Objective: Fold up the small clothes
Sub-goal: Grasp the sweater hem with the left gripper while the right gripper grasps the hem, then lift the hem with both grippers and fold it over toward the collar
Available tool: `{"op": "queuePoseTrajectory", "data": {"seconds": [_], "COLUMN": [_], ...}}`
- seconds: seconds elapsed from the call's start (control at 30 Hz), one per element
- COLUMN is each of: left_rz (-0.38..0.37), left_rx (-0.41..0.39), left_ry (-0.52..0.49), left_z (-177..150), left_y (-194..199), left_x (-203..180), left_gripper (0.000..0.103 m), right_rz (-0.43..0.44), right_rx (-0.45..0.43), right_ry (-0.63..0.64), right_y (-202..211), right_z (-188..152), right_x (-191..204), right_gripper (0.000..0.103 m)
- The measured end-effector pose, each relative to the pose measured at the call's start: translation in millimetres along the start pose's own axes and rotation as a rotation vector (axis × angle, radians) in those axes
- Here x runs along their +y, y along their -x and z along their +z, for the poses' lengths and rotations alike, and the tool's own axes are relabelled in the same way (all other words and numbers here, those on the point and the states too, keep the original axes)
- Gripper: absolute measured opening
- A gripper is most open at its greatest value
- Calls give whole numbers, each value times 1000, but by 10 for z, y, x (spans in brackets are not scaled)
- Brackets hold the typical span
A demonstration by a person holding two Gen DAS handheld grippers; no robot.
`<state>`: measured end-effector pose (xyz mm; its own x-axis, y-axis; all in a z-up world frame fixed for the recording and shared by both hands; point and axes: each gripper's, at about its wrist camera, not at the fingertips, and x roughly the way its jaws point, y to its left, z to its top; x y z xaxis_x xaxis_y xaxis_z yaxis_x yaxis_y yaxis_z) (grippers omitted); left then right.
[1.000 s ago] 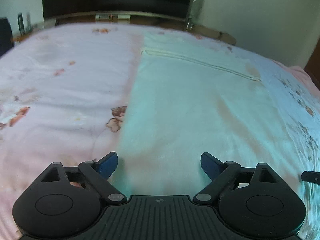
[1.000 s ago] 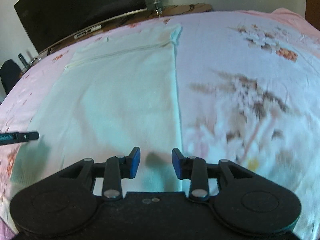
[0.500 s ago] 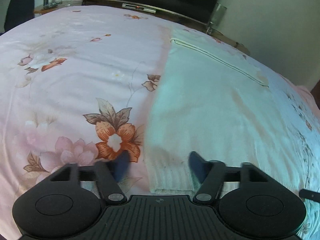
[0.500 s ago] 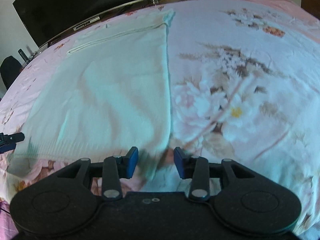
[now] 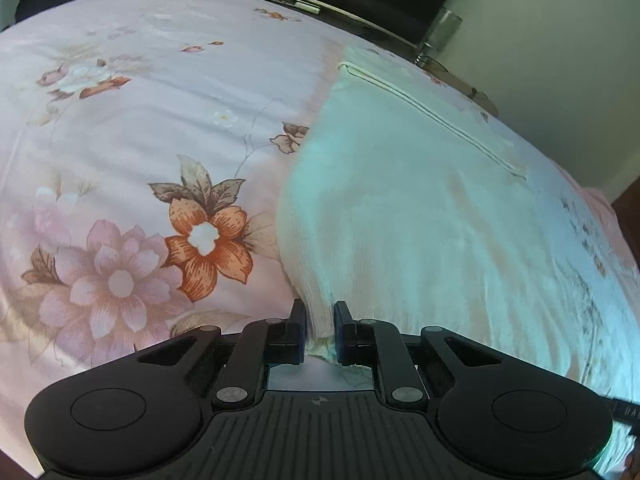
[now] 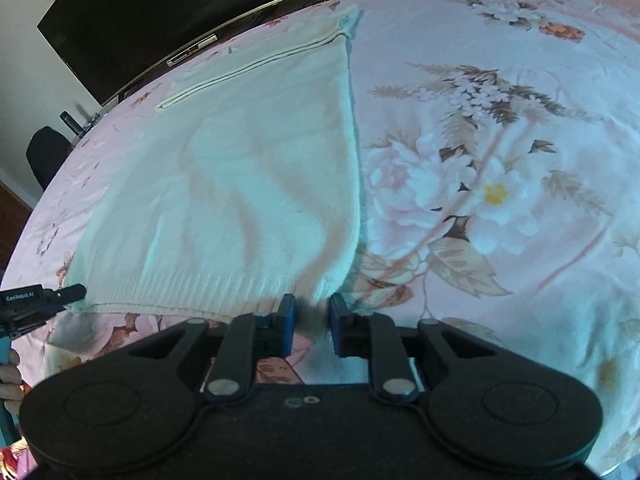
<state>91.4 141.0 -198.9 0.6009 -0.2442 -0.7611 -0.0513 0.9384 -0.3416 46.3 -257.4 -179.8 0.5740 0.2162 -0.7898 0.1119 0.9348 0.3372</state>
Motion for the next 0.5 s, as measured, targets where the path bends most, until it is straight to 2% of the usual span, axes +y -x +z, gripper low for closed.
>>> {"op": "queuePoseTrajectory", "data": {"seconds": [0.07,0.17,0.27,0.33,0.37,0.4,0.5], "left_rz": [-9,-34,-49,-50,-55,-69,-102], "left_rx": [8,19,40,44,46,51,43], "left_ry": [6,16,18,22,24,29,16], "left_z": [31,103,164,170,168,181,221], "left_y": [-22,-78,-106,-99,-98,-103,-91], "left_x": [2,26,55,45,43,40,-15], "left_gripper": [14,14,14,13,8,8,8], "right_rz": [1,19,5,-19,-29,-14,-3], "right_rx": [10,9,-9,8,12,30,31], "right_ry": [9,0,-32,7,40,54,76], "right_y": [-30,-60,-73,-92,-99,-116,-90], "right_z": [32,89,109,105,103,108,159], "right_x": [18,33,11,76,130,172,237], "right_gripper": [19,27,26,25,19,8,7]}}
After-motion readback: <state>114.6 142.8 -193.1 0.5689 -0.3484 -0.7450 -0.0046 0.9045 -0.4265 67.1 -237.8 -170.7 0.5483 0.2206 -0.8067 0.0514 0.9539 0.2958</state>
